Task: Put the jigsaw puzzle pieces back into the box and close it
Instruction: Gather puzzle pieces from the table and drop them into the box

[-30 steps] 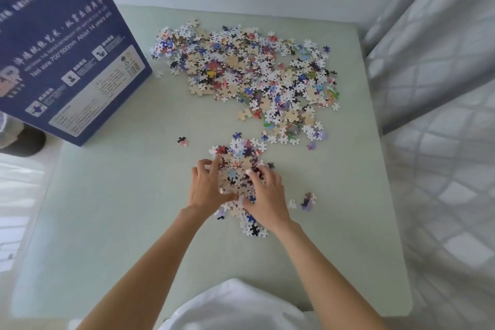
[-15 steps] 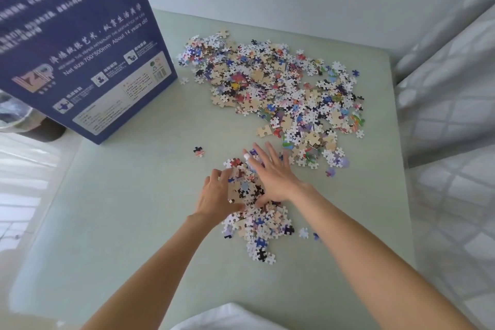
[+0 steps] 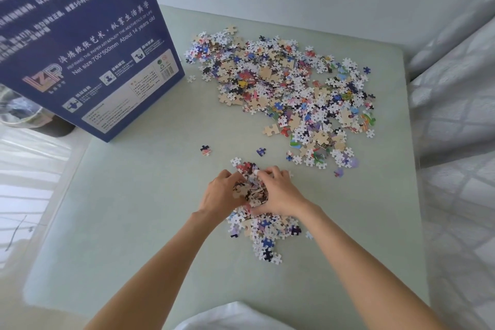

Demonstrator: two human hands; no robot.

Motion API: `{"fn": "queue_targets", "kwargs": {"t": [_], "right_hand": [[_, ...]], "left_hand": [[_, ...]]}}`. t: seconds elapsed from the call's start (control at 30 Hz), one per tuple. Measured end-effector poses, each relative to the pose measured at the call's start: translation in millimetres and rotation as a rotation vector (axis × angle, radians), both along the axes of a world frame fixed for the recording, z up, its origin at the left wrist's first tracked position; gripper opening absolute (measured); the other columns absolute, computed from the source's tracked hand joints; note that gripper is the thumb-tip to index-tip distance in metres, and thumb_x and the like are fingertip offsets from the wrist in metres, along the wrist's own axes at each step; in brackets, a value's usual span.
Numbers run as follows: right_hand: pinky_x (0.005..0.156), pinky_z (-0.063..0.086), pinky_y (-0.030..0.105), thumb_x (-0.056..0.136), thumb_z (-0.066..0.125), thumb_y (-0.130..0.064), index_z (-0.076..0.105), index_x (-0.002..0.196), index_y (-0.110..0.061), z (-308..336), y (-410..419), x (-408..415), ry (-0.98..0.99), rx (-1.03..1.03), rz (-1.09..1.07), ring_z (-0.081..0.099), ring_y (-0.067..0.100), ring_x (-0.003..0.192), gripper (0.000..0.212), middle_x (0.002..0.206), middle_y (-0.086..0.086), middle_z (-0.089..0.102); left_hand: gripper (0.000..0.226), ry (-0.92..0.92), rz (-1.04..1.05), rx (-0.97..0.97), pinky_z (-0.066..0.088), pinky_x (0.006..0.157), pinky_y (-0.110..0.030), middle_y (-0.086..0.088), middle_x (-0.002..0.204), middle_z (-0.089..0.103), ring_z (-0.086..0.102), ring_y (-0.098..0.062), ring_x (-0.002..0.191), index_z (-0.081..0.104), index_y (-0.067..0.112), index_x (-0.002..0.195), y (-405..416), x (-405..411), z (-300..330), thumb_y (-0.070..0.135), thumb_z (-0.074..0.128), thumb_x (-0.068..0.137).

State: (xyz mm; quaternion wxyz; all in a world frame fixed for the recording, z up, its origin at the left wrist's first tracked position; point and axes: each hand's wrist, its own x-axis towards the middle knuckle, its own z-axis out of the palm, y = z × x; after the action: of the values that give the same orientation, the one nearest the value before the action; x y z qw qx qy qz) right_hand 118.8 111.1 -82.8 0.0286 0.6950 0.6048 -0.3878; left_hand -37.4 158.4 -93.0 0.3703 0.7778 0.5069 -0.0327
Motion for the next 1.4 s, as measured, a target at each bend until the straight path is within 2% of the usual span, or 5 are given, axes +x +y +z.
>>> {"fn": "queue_targets", "kwargs": {"t": [0.2,0.5,0.7,1.03,1.4], "right_hand": [[0.086,0.043,0.031,0.069,0.076,-0.043,0.032,0.133,-0.017,0.8,-5.9,-11.0,-0.181,0.130,0.104,0.041,0.024,0.109,0.082,0.124,0.010,0.040],[0.077,0.049,0.027,0.073,0.070,-0.046,0.048,0.117,-0.018,0.6,-9.6,-14.3,-0.064,0.196,-0.049,0.050,0.014,0.090,0.057,0.103,0.000,0.055],[0.058,0.032,0.013,0.079,0.071,-0.031,0.054,0.110,-0.017,7.5,-2.1,-13.0,0.116,0.174,-0.223,0.051,0.013,0.078,0.037,0.091,-0.003,0.051],[0.082,0.041,0.019,0.087,0.064,-0.022,0.057,0.122,-0.013,22.1,-8.5,-22.2,0.011,0.344,-0.305,0.063,0.017,0.099,0.037,0.111,0.002,0.067],[0.047,0.035,0.011,0.084,0.067,-0.028,0.056,0.124,-0.013,76.4,1.4,-23.5,0.146,0.363,-0.470,0.038,-0.002,0.043,0.045,0.082,-0.003,0.066]], "left_hand": [[0.043,0.000,-0.043,0.007,0.049,0.083,-0.027,-0.001,0.109,0.060,0.061,-0.017,0.086,0.062,0.017,0.116,2.8,-13.5,0.3,0.031,0.074,0.077],[0.032,0.103,0.014,-0.012,0.053,0.074,-0.029,0.007,0.097,0.071,0.064,-0.012,0.086,0.066,0.029,0.105,3.5,-29.6,9.1,0.043,0.072,0.076],[0.033,0.109,0.041,0.004,0.044,0.064,-0.025,0.008,0.094,0.071,0.064,-0.013,0.088,0.067,0.030,0.103,14.1,-45.2,10.9,0.047,0.070,0.075],[0.023,-0.096,0.170,0.103,0.038,0.059,-0.024,0.002,0.081,0.071,0.064,-0.020,0.071,0.069,0.016,0.091,20.1,-67.2,10.0,0.035,0.072,0.078],[0.019,-0.212,0.245,0.266,0.043,0.060,-0.028,0.004,0.083,0.069,0.061,-0.022,0.071,0.066,0.016,0.090,30.0,-95.7,78.9,0.031,0.072,0.080]]}}
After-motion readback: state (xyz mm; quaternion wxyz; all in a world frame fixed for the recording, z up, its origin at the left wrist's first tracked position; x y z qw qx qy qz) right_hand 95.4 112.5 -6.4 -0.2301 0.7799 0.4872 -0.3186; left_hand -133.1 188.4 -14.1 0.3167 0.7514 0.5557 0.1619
